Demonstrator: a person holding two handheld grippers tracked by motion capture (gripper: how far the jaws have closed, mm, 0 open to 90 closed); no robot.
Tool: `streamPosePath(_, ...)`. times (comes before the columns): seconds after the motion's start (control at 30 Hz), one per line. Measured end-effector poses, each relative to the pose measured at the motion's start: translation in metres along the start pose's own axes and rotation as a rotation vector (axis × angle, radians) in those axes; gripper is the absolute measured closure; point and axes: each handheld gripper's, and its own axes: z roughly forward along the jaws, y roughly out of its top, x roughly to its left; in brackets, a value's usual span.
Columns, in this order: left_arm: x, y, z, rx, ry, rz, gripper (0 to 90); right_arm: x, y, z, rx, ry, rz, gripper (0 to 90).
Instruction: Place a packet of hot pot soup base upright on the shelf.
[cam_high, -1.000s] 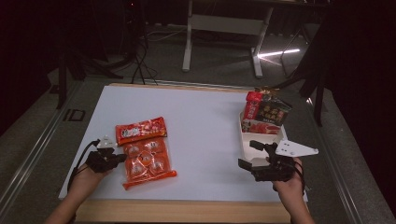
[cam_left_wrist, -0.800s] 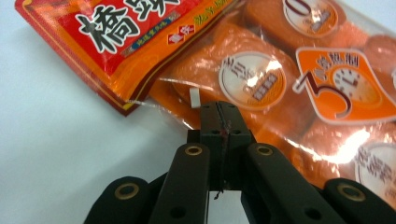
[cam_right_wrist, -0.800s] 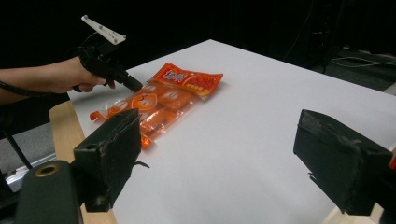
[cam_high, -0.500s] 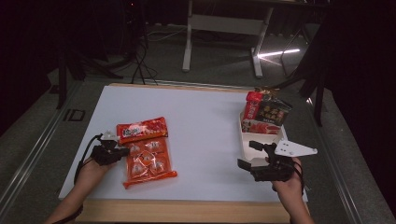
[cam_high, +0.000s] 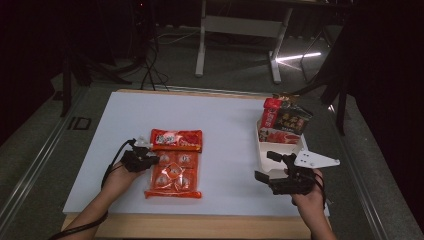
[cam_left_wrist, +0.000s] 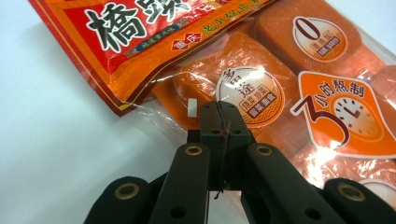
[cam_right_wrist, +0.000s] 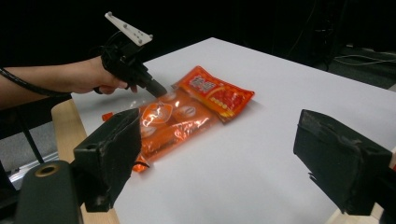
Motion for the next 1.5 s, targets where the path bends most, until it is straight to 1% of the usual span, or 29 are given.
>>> streamPosePath(0.03,-0.004,0.003,0.003,-0.001,-0.008,0.011,90.0,0.0,0.0,0.0,-0.001,-0.001,-0.001,15.0)
streamPosePath(0.13,-0.009,0.008,0.008,-0.003,-0.021,0.036,90.0,0.0,0.0,-0.001,-0.001,-0.001,-0.001,15.0)
streamPosePath(0.2,-0.012,0.011,0.012,-0.006,-0.034,0.038,90.0,0.0,-0.001,-0.002,0.001,-0.002,0.001,15.0)
streamPosePath(0.4,-0.024,0.02,0.021,-0.01,-0.063,0.078,90.0,-0.001,-0.002,-0.003,-0.001,-0.002,0.004,15.0)
streamPosePath(0.43,-0.024,0.02,0.021,-0.01,-0.063,0.078,90.0,-0.001,-0.002,-0.003,-0.001,-0.002,0.004,15.0)
streamPosePath(0.47,-0.027,0.023,0.024,-0.008,-0.072,0.097,90.0,0.0,-0.002,-0.003,-0.002,-0.001,0.003,15.0)
streamPosePath(0.57,-0.024,0.022,0.023,-0.016,-0.09,0.103,90.0,0.0,-0.002,-0.002,0.001,-0.001,0.003,15.0)
streamPosePath(0.63,-0.024,0.022,0.023,-0.016,-0.09,0.103,90.0,0.0,-0.002,-0.002,0.0,0.0,0.004,15.0)
streamPosePath(0.67,-0.023,0.019,0.02,-0.031,-0.101,0.12,90.0,0.0,-0.002,-0.002,0.0,0.0,0.004,15.0)
streamPosePath(0.7,-0.023,0.018,0.018,-0.034,-0.112,0.115,90.0,0.001,-0.001,-0.002,-0.003,0.0,0.003,15.0)
streamPosePath(0.73,-0.023,0.017,0.016,-0.042,-0.119,0.119,90.0,0.001,-0.001,-0.002,-0.005,0.0,0.0,15.0)
streamPosePath(0.8,-0.024,0.015,0.01,-0.043,-0.12,0.128,90.0,0.001,0.0,-0.003,-0.007,0.001,0.001,15.0)
streamPosePath(0.83,-0.024,0.015,0.01,-0.043,-0.12,0.128,90.0,0.001,0.0,-0.003,-0.007,0.001,0.001,15.0)
streamPosePath(0.87,-0.025,0.012,0.002,-0.05,-0.123,0.122,90.0,0.001,0.0,-0.003,-0.007,0.0,-0.001,15.0)
streamPosePath(0.93,-0.026,0.009,-0.004,-0.048,-0.119,0.127,90.0,0.002,0.0,-0.003,-0.008,0.0,-0.002,15.0)
streamPosePath(1.0,-0.028,0.005,-0.011,-0.035,-0.127,0.128,90.0,0.001,0.0,-0.003,-0.006,0.0,0.0,15.0)
streamPosePath(1.03,-0.028,0.005,-0.011,-0.035,-0.127,0.128,90.0,0.001,0.0,-0.003,-0.006,0.0,0.0,15.0)
streamPosePath(1.07,-0.031,-0.002,-0.016,-0.018,-0.135,0.137,90.0,0.001,0.0,-0.003,-0.006,0.0,0.001,15.0)
streamPosePath(1.1,-0.033,-0.005,-0.018,-0.009,-0.139,0.136,90.0,0.002,-0.001,-0.003,-0.006,-0.001,0.0,15.0)
streamPosePath(1.2,-0.036,-0.015,-0.022,0.015,-0.152,0.141,90.0,0.001,0.0,-0.004,-0.008,-0.001,0.001,15.0)
streamPosePath(1.23,-0.036,-0.015,-0.022,0.015,-0.152,0.141,90.0,0.001,0.0,-0.004,-0.008,-0.001,0.001,15.0)
streamPosePath(1.27,-0.038,-0.02,-0.022,0.034,-0.162,0.14,90.0,0.001,0.0,-0.004,-0.008,-0.002,0.0,15.0)
streamPosePath(1.3,-0.038,-0.023,-0.023,0.036,-0.162,0.147,90.0,0.001,0.0,-0.003,-0.008,0.0,0.0,15.0)
streamPosePath(1.37,-0.037,-0.025,-0.024,0.021,-0.183,0.121,90.0,0.002,0.0,-0.003,-0.006,-0.002,-0.004,15.0)
streamPosePath(1.4,-0.038,-0.026,-0.024,0.025,-0.192,0.117,90.0,0.002,0.0,-0.002,-0.006,0.0,-0.004,15.0)
streamPosePath(1.43,-0.039,-0.025,-0.023,0.035,-0.212,0.128,90.0,0.002,0.0,-0.002,-0.006,0.001,-0.003,15.0)
streamPosePath(1.47,-0.043,-0.026,-0.02,0.053,-0.221,0.138,90.0,0.003,0.0,-0.002,-0.004,0.001,-0.003,15.0)
streamPosePath(1.5,-0.046,-0.026,-0.017,0.066,-0.215,0.153,90.0,0.003,0.0,-0.001,-0.002,0.002,-0.004,15.0)
